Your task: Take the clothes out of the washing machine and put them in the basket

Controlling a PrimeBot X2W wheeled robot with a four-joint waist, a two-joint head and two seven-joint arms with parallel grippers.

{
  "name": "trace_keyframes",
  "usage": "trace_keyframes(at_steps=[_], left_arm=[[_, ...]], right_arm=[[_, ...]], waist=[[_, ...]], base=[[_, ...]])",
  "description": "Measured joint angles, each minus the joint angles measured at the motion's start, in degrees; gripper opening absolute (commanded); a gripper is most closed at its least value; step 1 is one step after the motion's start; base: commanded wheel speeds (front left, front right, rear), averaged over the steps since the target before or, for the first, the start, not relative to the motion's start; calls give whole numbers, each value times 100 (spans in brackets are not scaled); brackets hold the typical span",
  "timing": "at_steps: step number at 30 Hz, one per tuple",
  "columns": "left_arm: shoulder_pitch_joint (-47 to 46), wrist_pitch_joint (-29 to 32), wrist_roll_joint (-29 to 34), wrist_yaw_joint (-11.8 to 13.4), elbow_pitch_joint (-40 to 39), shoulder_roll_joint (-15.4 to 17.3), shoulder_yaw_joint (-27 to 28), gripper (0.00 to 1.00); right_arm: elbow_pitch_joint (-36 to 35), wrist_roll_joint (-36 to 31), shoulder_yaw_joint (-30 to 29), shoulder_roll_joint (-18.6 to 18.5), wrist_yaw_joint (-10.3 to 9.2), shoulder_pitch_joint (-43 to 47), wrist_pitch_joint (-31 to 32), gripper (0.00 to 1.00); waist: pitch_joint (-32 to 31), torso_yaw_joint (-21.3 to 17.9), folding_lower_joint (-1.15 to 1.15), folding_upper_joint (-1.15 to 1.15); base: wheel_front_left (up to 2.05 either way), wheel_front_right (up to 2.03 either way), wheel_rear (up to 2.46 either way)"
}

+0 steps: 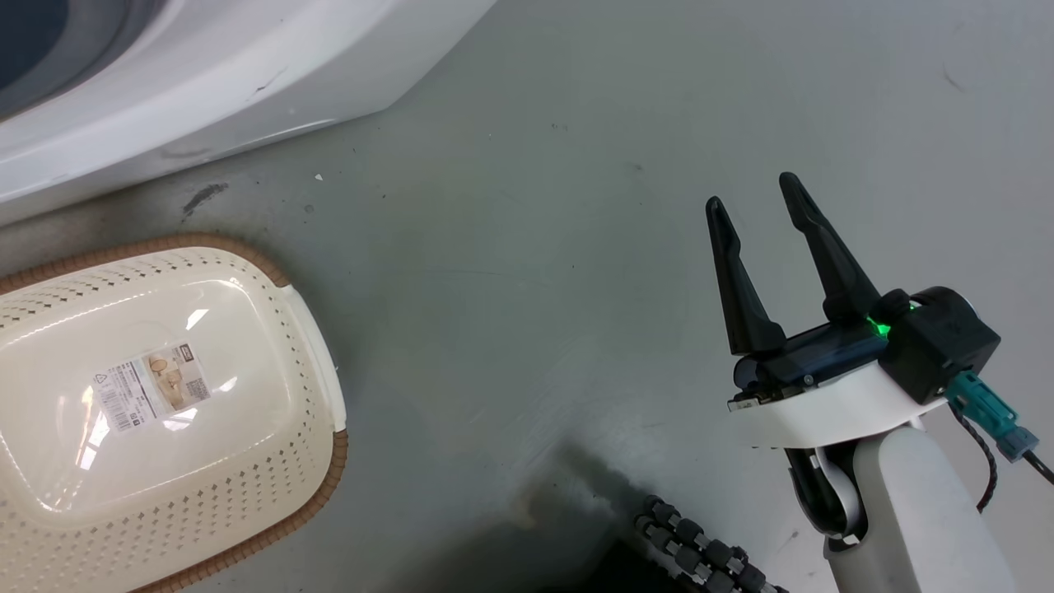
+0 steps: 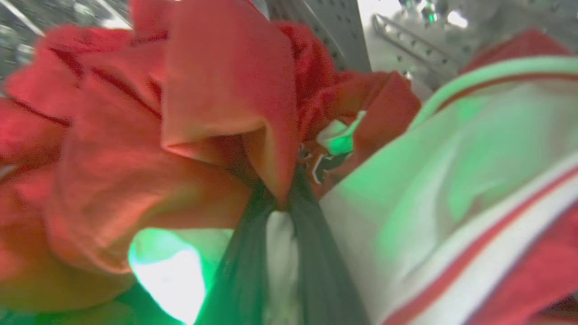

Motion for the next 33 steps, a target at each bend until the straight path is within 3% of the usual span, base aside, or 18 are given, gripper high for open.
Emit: trace_keyframes(at_steps=[8, 14, 23, 33], left_arm=[[532, -1050, -80, 230, -745, -23, 55, 0], [982, -2038, -185, 447, -866, -140, 157, 0], [1828, -3612, -448, 514, -434, -371, 312, 0], [2949, -5286, -772, 471, 226, -847, 419, 0]], right_arm=[[71, -2, -37, 1, 0, -5, 0, 100], [124, -77, -89, 1, 0, -5, 0, 100], [335, -311, -141, 3, 0, 221, 0, 100], [565, -587, -269, 5, 0, 656, 0, 100]], waist=[[-178, 61, 0, 0], [-452, 132, 0, 0], [-1177, 230, 0, 0], [-2296, 432, -1, 0]], base=[[0, 0, 0], [0, 0, 0], [0, 0, 0], [0, 0, 0]])
